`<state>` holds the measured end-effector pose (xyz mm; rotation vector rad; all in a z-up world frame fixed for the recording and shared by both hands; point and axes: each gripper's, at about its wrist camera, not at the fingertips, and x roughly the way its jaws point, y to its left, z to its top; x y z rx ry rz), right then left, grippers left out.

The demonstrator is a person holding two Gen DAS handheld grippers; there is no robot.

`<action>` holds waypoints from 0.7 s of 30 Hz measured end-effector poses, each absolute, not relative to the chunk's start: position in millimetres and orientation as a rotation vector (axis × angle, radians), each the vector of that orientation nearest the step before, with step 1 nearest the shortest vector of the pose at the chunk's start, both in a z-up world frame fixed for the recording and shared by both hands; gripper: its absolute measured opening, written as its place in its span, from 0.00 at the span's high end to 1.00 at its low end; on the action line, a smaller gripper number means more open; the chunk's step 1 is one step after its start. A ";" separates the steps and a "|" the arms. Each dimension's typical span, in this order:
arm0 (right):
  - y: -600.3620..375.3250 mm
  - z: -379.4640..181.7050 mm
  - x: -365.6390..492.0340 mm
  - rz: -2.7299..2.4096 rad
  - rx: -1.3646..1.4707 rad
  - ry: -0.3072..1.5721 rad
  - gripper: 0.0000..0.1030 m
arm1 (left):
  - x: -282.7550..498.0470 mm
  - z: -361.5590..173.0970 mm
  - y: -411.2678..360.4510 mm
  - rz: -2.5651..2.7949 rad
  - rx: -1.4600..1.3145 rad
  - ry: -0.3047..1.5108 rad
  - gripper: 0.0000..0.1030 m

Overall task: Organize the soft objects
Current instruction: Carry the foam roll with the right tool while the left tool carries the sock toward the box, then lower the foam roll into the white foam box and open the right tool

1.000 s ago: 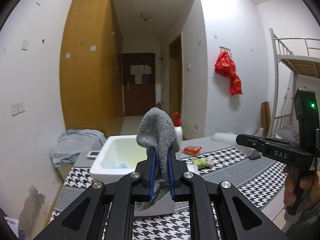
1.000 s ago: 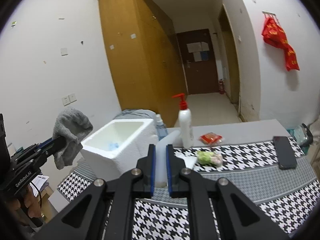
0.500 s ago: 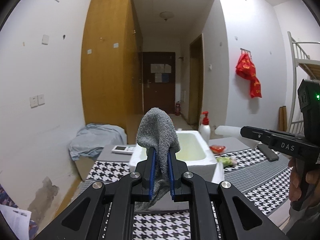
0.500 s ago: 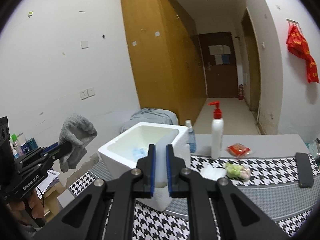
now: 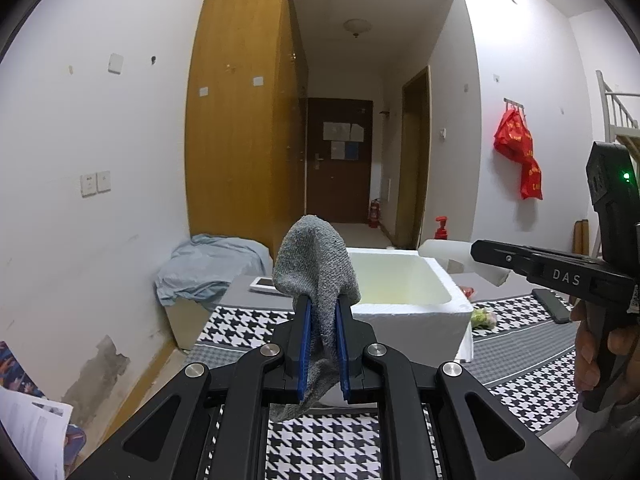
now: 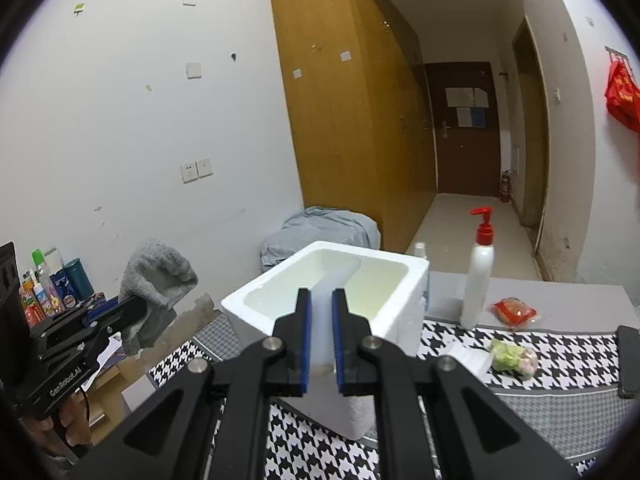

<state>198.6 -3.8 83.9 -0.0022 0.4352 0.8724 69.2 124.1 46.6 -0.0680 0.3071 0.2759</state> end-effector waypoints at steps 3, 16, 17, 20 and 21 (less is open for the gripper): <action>5.0 82.2 200.8 0.882 -0.011 0.444 0.88 | 68.7 44.9 127.1 0.288 -0.073 0.313 0.88; 36.1 74.2 213.9 0.887 -0.043 0.478 0.88 | 70.2 38.1 142.0 0.316 -0.103 0.328 0.88; 37.9 73.5 215.0 0.886 -0.044 0.481 0.88 | 70.8 37.5 143.5 0.317 -0.104 0.329 0.88; 42.4 71.7 218.8 0.883 -0.048 0.490 0.88 | 70.1 35.4 145.3 0.319 -0.108 0.329 0.88; 43.9 71.1 219.9 0.882 -0.051 0.493 0.88 | 69.7 35.1 145.9 0.320 -0.110 0.330 0.88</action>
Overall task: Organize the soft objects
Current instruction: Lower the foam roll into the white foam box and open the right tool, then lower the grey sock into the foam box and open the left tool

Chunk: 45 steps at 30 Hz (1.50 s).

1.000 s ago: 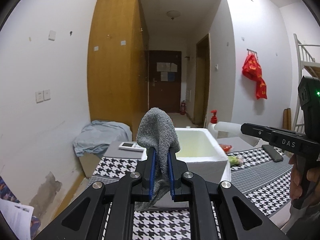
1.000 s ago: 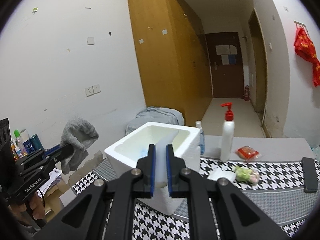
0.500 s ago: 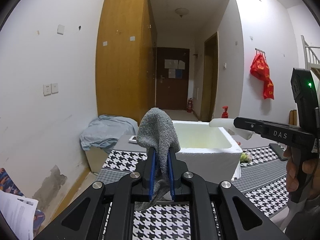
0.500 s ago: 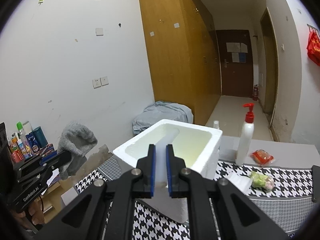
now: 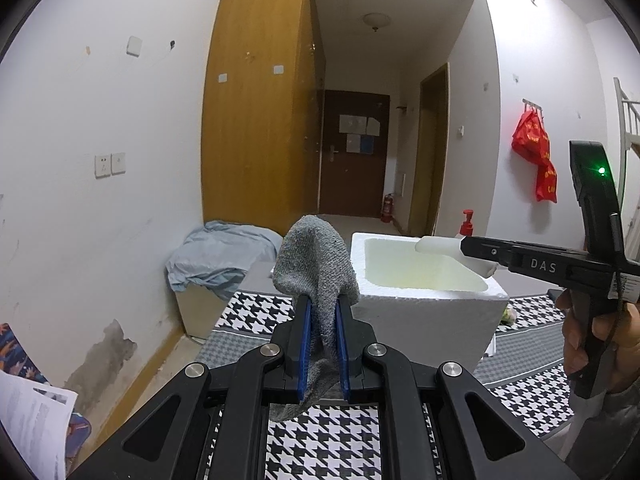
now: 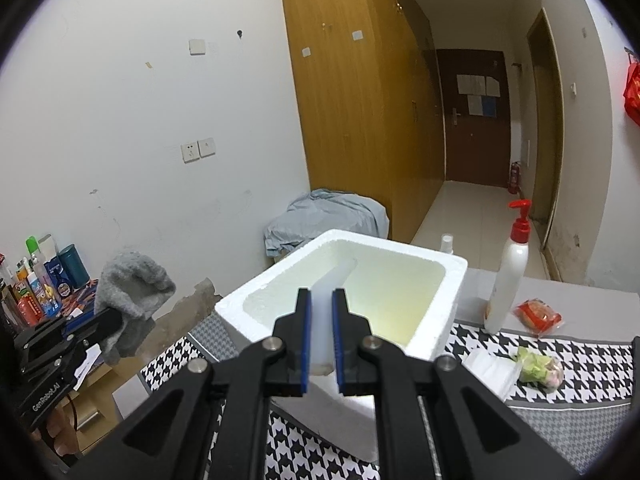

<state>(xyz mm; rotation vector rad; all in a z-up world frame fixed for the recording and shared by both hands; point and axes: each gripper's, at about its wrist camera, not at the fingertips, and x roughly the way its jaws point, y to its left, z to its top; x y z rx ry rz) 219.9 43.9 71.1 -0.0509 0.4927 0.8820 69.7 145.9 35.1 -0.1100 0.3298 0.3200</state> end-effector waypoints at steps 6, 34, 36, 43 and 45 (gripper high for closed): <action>53.4 68.6 224.1 0.883 -0.068 0.506 0.88 | 69.9 32.9 152.1 0.326 -0.121 0.333 0.88; 42.0 71.8 225.1 0.822 -0.071 0.484 0.09 | 76.7 36.2 147.6 0.297 -0.105 0.324 0.88; 38.0 72.1 224.5 0.818 -0.072 0.482 0.09 | 78.2 38.3 145.7 0.290 -0.098 0.320 0.88; 24.9 72.6 225.6 0.793 -0.074 0.472 0.09 | 89.7 44.0 142.1 0.250 -0.087 0.318 0.88; 19.9 73.1 225.6 0.784 -0.069 0.466 0.09 | 92.7 46.0 139.7 0.236 -0.084 0.314 0.88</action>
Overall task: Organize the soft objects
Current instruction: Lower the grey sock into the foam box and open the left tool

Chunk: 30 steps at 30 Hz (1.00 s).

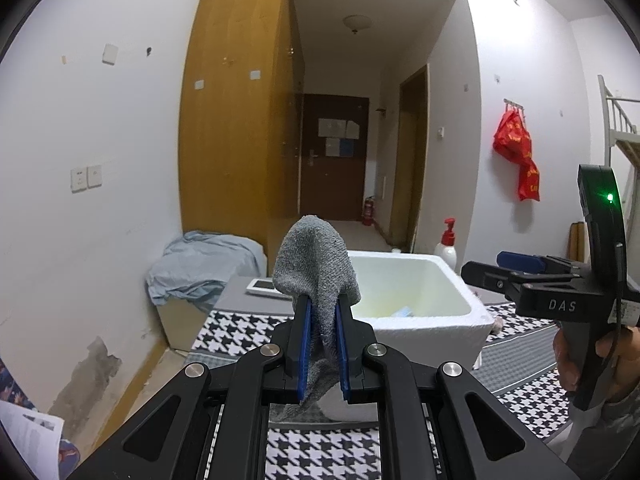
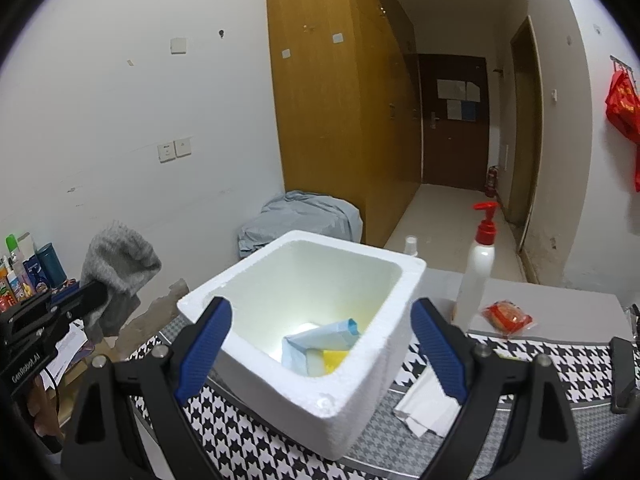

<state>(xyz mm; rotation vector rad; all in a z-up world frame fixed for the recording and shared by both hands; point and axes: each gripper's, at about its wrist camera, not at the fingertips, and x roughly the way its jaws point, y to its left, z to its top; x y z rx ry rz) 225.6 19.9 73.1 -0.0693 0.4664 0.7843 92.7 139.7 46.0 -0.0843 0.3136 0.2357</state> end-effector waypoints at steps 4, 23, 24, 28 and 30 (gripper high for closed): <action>10.3 73.8 226.5 0.760 -0.051 0.464 0.09 | 101.2 49.0 137.2 0.208 -0.085 0.316 0.88; -28.5 68.6 215.3 0.658 -0.050 0.441 0.01 | 144.1 63.5 120.3 0.074 -0.039 0.314 0.88; -30.0 67.9 214.8 0.650 -0.052 0.442 0.01 | 147.1 63.4 118.9 0.066 -0.037 0.316 0.88; -37.2 64.1 213.5 0.621 -0.064 0.450 0.01 | 157.2 62.5 114.3 0.034 -0.035 0.323 0.88; -42.4 62.8 211.6 0.608 -0.065 0.449 0.01 | 162.3 61.4 112.0 0.021 -0.030 0.331 0.88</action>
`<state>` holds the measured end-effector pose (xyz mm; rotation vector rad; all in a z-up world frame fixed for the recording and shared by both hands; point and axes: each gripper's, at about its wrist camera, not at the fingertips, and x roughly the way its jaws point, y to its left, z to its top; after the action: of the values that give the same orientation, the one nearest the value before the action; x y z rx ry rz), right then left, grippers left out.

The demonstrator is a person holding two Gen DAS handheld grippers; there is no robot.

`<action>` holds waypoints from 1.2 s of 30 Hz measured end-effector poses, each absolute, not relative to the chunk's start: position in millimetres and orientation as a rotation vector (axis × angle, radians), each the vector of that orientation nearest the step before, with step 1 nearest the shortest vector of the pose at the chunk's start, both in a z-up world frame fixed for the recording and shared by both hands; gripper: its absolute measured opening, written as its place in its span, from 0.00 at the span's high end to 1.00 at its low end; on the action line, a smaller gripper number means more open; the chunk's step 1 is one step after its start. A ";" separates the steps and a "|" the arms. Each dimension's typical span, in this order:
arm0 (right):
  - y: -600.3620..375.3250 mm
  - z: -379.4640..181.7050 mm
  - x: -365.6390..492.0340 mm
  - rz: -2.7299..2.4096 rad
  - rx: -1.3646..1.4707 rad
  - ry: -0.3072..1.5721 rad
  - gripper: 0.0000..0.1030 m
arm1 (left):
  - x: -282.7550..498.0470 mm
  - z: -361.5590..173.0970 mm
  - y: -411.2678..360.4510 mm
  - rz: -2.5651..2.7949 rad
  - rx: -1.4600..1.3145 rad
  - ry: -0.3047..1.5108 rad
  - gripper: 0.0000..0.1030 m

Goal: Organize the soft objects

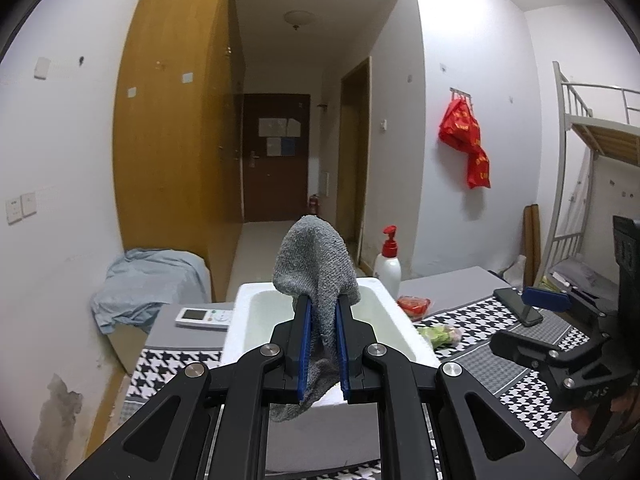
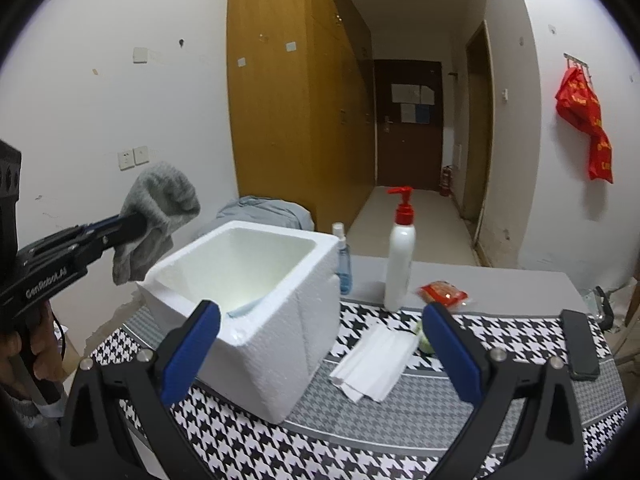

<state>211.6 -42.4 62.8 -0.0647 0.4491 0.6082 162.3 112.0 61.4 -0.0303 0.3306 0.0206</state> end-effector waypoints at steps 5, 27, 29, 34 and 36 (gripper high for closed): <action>-54.9 58.4 208.7 0.571 -0.062 0.459 0.01 | 173.9 59.4 105.5 -0.007 -0.025 0.342 0.88; -89.8 46.3 210.7 0.494 -0.036 0.487 0.01 | 213.7 48.0 92.0 -0.016 -0.027 0.396 0.69; -90.6 45.9 211.0 0.493 -0.035 0.489 0.01 | 213.3 47.7 92.7 0.000 -0.031 0.382 0.37; -94.1 45.7 212.7 0.489 -0.027 0.489 0.01 | 209.1 48.1 94.7 0.032 -0.049 0.352 0.08; -96.1 45.2 213.4 0.483 -0.022 0.489 0.01 | 208.7 47.3 94.4 0.035 -0.049 0.353 0.07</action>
<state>213.4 -96.1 45.2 -0.0224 0.4892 0.4829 208.7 94.4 47.3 -0.0490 0.3526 0.0351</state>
